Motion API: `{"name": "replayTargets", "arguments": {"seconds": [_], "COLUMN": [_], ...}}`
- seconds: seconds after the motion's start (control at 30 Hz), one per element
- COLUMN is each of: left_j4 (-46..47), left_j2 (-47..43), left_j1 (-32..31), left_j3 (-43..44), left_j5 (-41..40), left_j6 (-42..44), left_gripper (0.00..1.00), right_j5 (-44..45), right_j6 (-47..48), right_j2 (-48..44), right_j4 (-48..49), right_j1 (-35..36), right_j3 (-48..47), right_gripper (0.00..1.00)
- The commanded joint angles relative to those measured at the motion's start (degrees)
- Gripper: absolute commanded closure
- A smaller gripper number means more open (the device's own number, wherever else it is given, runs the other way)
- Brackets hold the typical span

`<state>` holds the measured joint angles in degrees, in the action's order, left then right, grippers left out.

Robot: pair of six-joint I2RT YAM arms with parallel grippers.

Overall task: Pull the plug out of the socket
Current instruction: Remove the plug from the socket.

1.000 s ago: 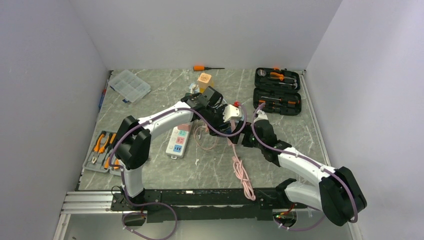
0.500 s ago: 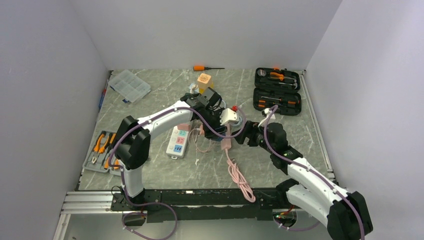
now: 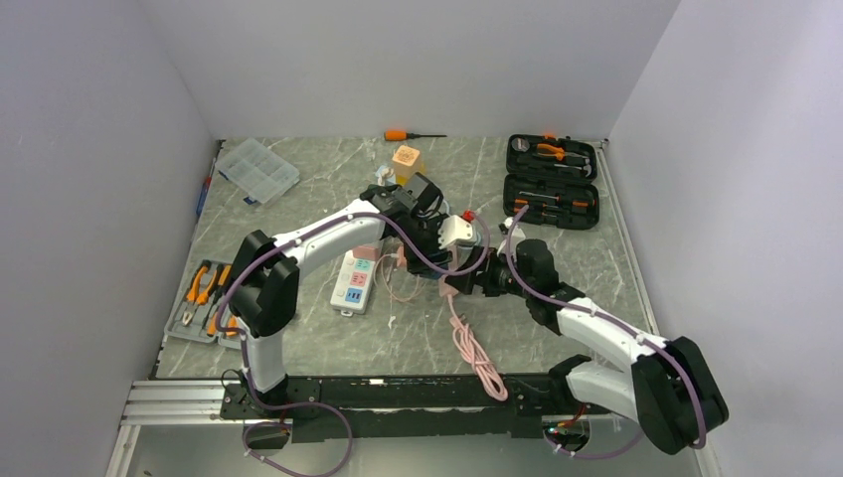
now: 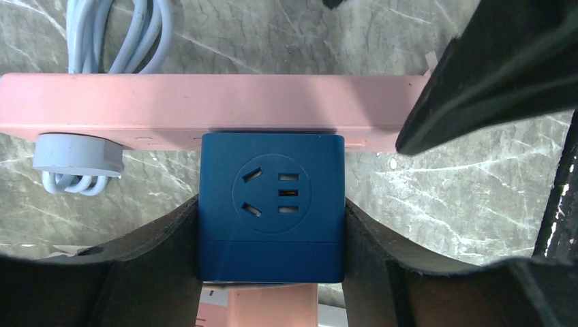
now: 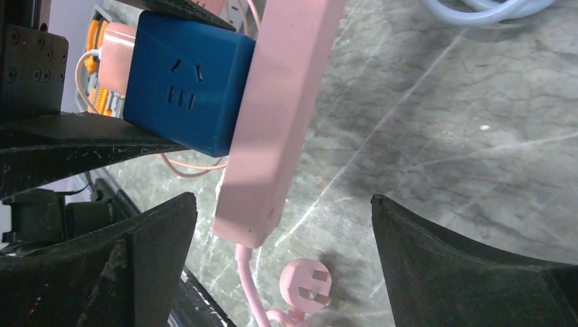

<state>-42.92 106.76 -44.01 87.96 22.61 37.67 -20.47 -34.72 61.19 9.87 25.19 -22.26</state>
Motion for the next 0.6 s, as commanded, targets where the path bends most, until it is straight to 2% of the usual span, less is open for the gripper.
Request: {"name": "replayTargets", "arguments": {"seconds": [0.0,0.17,0.3,0.47,0.57], "left_j4": [0.7,0.1,0.5,0.2,-0.1], "left_j2": [0.8,3.9,4.4,3.5,2.7], "left_j1": [-0.7,-2.5,-3.0,-3.2,-3.4], "left_j3": [5.2,10.0,10.9,10.1,9.6], "left_j5": [-2.4,-2.0,-1.8,-1.2,-0.3], "left_j6": [-2.5,-3.6,-4.1,-4.8,-5.4], "left_gripper": [1.00,1.00,1.00,1.00,1.00], "right_j5": [-4.8,-4.5,-3.8,-2.4,-2.1], "right_j6": [-1.2,-0.9,-1.5,-2.3,-1.8], "right_j2": [3.2,8.2,12.7,18.4,21.1], "right_j4": [9.3,11.3,14.3,19.3,22.5], "right_j1": [0.4,1.3,2.0,2.3,2.3], "right_j3": [-0.5,-2.1,-2.7,-3.2,-3.9], "right_gripper": [0.00,0.01,0.05,0.16,0.27]}}
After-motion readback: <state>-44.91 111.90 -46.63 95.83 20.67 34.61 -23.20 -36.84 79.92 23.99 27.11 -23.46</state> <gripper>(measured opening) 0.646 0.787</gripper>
